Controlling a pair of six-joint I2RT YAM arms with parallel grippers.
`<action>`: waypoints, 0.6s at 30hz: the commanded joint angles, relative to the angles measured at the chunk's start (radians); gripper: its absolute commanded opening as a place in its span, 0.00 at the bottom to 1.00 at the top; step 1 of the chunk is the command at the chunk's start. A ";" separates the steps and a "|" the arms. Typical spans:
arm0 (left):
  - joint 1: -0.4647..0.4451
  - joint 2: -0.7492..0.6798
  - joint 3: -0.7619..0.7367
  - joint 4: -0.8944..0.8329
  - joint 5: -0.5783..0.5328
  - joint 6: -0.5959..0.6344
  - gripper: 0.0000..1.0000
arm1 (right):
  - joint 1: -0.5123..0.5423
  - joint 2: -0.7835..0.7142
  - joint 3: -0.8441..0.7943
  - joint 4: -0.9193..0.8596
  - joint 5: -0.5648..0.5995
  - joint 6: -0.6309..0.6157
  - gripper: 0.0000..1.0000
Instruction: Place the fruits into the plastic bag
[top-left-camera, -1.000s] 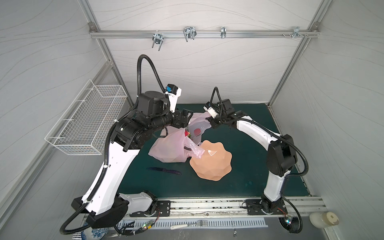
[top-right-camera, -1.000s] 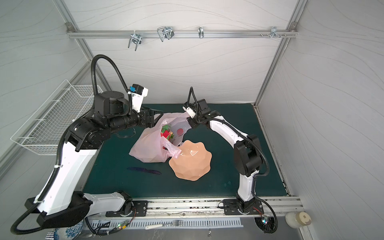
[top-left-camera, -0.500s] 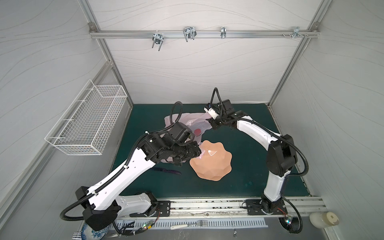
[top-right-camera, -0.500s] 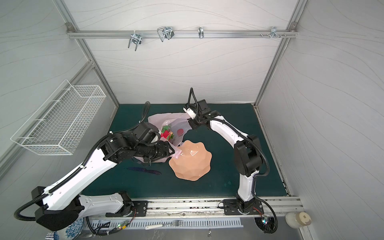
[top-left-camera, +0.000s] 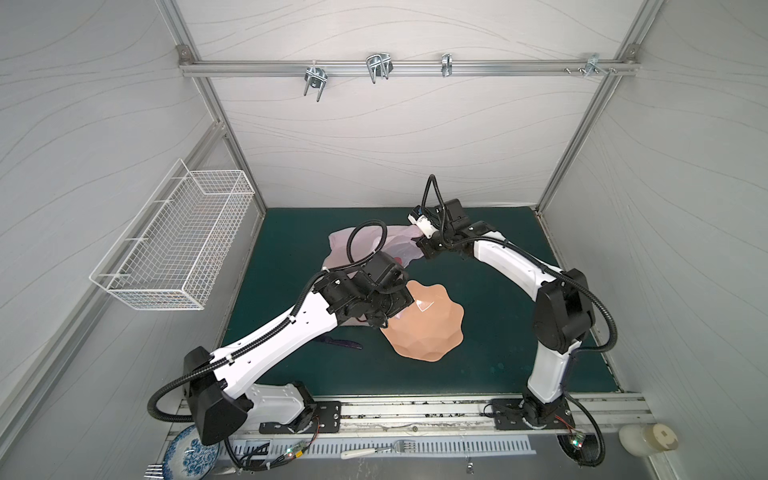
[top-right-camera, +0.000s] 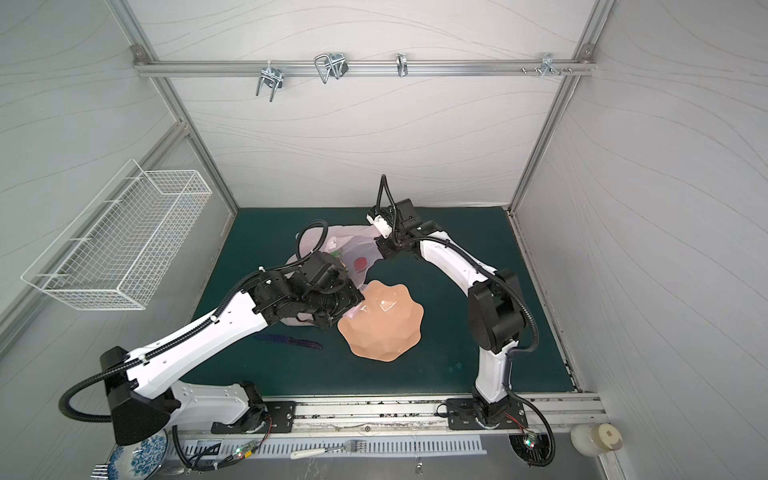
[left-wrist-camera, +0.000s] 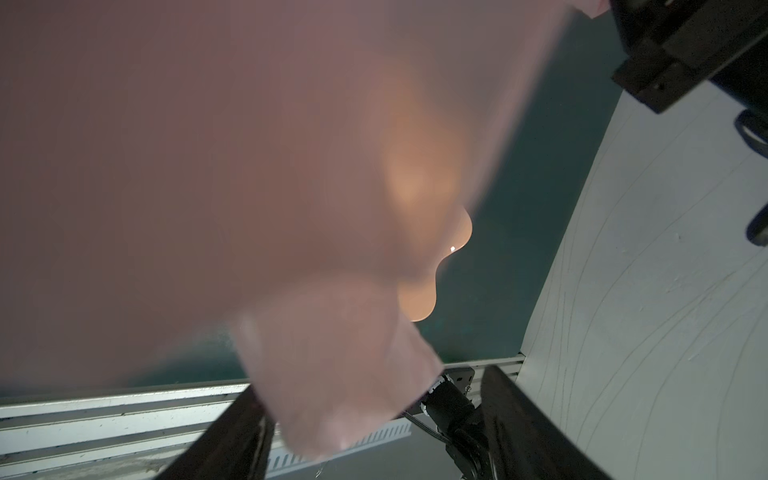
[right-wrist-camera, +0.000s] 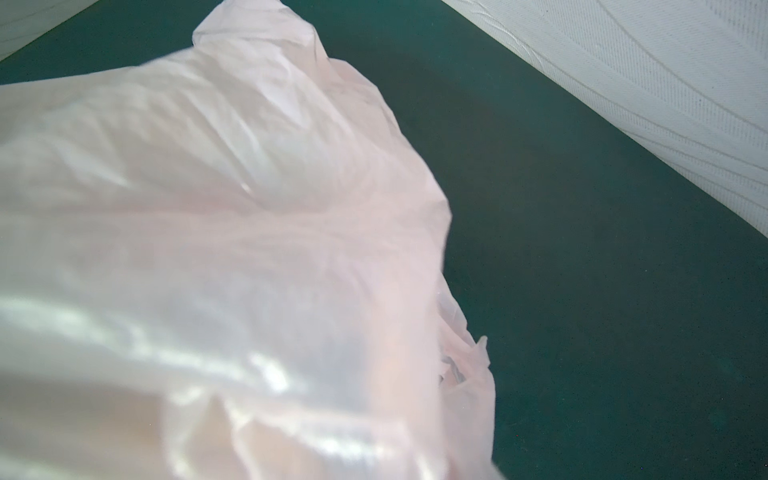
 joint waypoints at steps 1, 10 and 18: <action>-0.006 0.019 -0.004 0.045 -0.036 -0.050 0.76 | -0.004 -0.041 0.009 -0.017 -0.027 0.008 0.00; 0.032 0.019 -0.006 0.045 -0.085 0.023 0.16 | -0.002 -0.052 0.018 -0.029 -0.036 0.017 0.00; 0.378 -0.056 0.237 -0.086 0.172 0.389 0.00 | -0.063 0.027 0.300 -0.161 -0.107 0.218 0.00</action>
